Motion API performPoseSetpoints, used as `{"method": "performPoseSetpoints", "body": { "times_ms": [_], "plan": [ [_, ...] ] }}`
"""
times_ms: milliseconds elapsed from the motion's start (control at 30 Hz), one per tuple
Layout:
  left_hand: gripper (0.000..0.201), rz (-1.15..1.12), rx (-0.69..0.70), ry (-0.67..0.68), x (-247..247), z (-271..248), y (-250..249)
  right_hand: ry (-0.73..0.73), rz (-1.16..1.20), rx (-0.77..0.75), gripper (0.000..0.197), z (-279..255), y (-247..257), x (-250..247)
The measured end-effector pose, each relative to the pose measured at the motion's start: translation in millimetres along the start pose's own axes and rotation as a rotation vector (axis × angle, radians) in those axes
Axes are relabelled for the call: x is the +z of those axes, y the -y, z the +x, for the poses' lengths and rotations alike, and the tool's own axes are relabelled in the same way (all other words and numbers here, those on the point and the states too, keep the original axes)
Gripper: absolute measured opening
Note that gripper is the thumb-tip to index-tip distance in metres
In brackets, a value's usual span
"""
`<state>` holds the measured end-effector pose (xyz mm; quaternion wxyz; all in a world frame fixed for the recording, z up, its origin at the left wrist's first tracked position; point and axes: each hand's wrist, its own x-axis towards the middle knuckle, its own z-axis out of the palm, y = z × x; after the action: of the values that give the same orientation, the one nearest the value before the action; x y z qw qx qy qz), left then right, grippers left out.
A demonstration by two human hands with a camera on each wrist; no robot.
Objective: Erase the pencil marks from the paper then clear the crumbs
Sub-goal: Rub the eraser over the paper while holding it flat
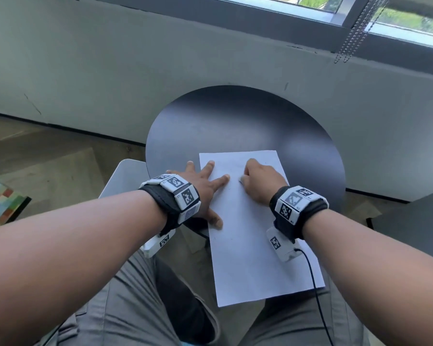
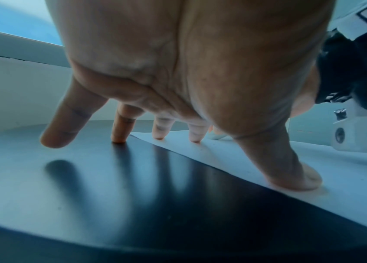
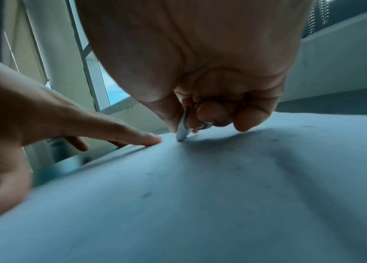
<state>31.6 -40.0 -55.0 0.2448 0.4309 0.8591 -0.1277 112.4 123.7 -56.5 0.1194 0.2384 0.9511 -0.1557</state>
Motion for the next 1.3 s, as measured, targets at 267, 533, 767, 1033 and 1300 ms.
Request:
{"method": "performPoseSetpoints", "body": {
  "times_ms": [267, 533, 767, 1033, 1300],
  "plan": [
    [0.123, 0.018, -0.002, 0.005, -1.0, 0.8, -1.3, 0.068, -0.049, -0.114, 0.022, -15.7, -1.2, 3.4],
    [0.118, 0.014, -0.004, 0.063, -7.2, 4.0, -10.1, 0.092, -0.142, -0.378, 0.018, -54.0, 0.1, 10.7],
    [0.119, 0.033, -0.031, 0.086, -11.1, 3.8, -14.1, 0.075, 0.016, -0.105, 0.022, -40.3, -7.7, 6.6],
    [0.115, 0.066, -0.104, 0.111, -10.0, -13.7, -22.8, 0.046, 0.071, 0.067, 0.016, -26.5, -45.1, -4.3],
    [0.063, 0.142, 0.049, -0.104, -29.3, -15.1, -30.8, 0.111, 0.123, -0.129, 0.012, -18.9, -41.2, -6.7]
  ]
}}
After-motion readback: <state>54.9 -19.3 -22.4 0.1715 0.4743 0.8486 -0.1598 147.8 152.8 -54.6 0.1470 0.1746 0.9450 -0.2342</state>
